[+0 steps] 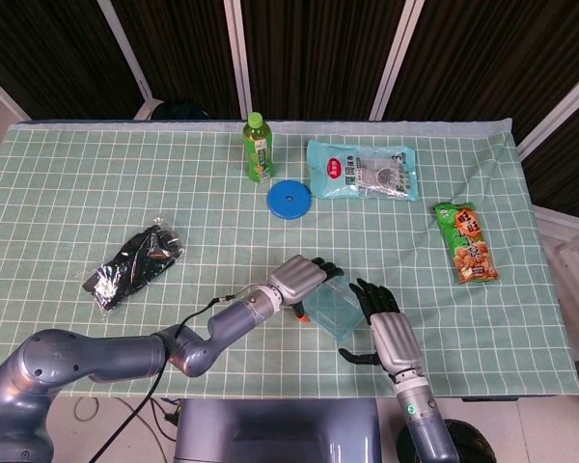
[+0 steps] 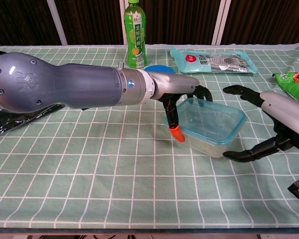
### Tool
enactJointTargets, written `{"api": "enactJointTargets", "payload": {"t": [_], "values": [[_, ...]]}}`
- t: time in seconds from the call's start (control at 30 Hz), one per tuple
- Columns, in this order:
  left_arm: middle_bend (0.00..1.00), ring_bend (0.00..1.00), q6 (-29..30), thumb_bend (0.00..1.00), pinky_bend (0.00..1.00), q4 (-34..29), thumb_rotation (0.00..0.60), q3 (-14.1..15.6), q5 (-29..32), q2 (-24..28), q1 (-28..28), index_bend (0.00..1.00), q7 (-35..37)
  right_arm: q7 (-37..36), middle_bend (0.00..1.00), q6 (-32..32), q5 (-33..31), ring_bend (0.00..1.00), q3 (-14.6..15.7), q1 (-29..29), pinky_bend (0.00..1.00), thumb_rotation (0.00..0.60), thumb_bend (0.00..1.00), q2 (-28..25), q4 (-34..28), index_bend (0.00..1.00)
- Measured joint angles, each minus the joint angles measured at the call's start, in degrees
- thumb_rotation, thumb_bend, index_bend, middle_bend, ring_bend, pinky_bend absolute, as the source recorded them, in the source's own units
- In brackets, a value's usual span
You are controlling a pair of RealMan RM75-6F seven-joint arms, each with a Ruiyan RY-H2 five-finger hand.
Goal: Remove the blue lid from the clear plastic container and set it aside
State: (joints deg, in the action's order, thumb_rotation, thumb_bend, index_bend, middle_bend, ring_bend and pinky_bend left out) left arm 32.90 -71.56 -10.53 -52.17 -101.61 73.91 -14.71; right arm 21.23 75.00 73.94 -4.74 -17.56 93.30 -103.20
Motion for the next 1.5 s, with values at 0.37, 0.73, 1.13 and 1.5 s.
{"api": "enactJointTargets", "payload": {"t": [0.37,0.73,1.13,1.5], "values": [[0.43,0.38,-0.51,0.21,0.50,-0.35,0.600,0.20,0.93,0.11,0.45,0.38,-0.50,-0.25,0.00,-0.09,-1.28,0.00,-1.21,-0.23,0.00,0.600,0.25,0.70,1.35,0.00],[0.43,0.38,-0.98,0.20,0.50,-0.64,0.600,0.22,1.18,0.37,0.56,0.38,-0.16,-0.92,0.00,-0.21,-1.76,0.00,-1.40,-0.13,0.00,0.600,0.25,0.82,1.65,0.00],[0.43,0.38,-1.54,0.20,0.50,-0.76,0.600,0.33,0.56,0.81,0.59,0.38,0.62,-2.48,0.00,-0.11,-0.76,0.00,-1.47,-0.17,0.00,0.600,0.25,0.91,2.11,0.00],[0.43,0.38,-1.08,0.20,0.50,-0.83,0.600,0.66,0.36,0.74,0.56,0.38,0.42,-3.45,0.00,-0.14,-1.36,0.00,-1.88,-0.06,0.00,0.600,0.25,0.94,1.12,0.00]]}}
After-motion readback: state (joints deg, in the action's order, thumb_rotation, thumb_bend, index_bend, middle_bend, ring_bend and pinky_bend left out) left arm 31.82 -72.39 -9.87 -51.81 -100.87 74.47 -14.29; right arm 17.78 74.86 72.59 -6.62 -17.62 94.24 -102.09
